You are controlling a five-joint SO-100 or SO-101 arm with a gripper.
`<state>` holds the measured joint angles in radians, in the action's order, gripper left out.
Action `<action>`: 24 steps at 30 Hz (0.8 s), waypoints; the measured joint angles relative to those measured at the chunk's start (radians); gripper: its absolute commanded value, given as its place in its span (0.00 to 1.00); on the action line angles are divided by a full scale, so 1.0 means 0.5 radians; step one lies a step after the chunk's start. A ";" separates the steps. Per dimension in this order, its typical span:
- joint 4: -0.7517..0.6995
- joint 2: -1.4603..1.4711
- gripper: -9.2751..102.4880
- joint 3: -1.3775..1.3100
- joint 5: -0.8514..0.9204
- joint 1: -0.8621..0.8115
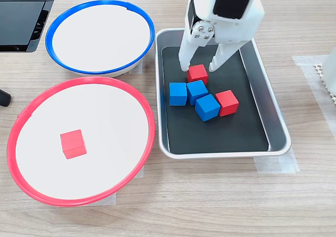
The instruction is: Move six blocks tray to matching dishes
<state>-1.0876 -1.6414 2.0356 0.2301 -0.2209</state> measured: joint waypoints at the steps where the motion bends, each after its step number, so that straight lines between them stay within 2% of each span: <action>1: 0.003 0.006 0.08 0.000 0.000 0.018; 5: -0.012 0.015 0.08 -0.021 0.049 0.049; 8: -0.156 0.003 0.08 -0.132 0.123 0.110; 12: -0.485 -0.080 0.08 -0.549 0.184 0.184; 14: -0.518 -0.064 0.08 -0.816 0.166 0.242; 18: -0.359 0.107 0.08 -1.160 0.031 0.420; 22: 0.055 0.460 0.09 -1.292 -0.012 0.650; 24: 0.184 0.598 0.21 -1.292 0.055 0.727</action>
<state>-0.9956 -1.3422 1.3898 0.2577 0.1427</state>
